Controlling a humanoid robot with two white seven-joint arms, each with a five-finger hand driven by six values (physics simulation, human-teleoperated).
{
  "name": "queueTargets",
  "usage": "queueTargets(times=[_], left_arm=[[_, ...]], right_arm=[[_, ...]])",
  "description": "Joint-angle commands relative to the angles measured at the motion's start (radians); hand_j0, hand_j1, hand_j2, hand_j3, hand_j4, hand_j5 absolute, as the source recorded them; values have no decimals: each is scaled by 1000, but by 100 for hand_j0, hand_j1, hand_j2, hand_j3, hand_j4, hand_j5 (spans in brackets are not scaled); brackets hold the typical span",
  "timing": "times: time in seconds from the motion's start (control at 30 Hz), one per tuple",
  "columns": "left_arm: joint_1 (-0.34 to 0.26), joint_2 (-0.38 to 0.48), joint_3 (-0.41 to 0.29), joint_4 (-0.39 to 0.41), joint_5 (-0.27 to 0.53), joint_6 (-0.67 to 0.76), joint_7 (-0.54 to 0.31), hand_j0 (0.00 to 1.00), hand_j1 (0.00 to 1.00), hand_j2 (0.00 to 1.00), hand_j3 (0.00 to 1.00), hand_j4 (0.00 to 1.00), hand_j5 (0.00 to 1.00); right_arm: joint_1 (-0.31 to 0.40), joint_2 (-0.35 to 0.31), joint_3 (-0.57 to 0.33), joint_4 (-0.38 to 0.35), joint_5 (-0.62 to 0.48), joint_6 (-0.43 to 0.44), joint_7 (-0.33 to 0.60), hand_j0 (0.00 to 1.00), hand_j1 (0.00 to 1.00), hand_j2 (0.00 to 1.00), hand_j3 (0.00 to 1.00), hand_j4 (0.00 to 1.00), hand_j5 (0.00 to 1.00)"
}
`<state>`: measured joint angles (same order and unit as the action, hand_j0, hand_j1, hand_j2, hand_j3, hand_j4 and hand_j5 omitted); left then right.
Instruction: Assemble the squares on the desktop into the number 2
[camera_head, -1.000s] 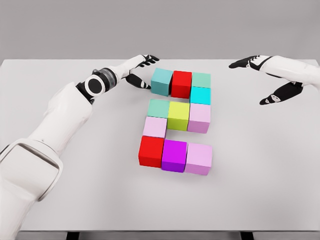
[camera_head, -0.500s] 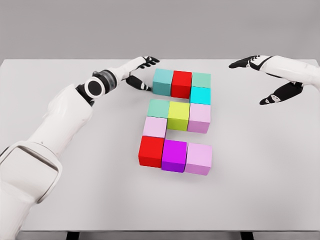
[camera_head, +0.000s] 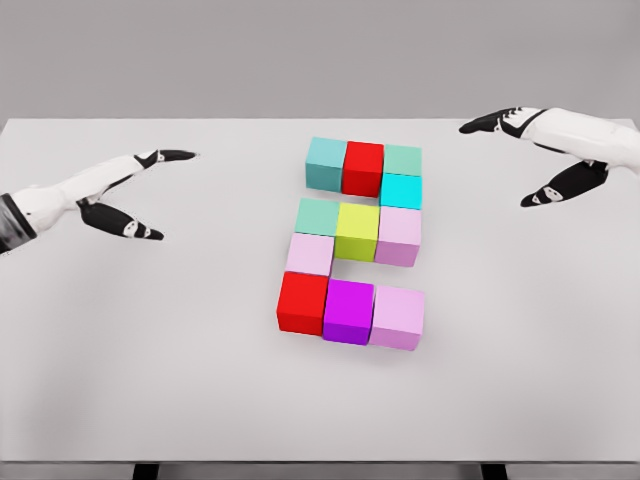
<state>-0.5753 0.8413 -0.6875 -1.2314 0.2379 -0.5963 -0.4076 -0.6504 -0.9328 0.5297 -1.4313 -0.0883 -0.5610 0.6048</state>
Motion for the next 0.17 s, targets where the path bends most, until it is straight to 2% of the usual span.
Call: queueTargets(times=[0.0, 0.13], left_arm=[[2, 128, 2, -68, 69, -15, -5, 100, 100, 100, 100, 100, 100], [20, 147, -1, -65, 67, -15, -7, 100, 100, 100, 100, 100, 100]], right_arm=[[0, -1, -1, 0, -7, 3, 0, 100, 100, 100, 100, 100, 100], [0, -1, -1, 0, -7, 3, 0, 100, 100, 100, 100, 100, 100]])
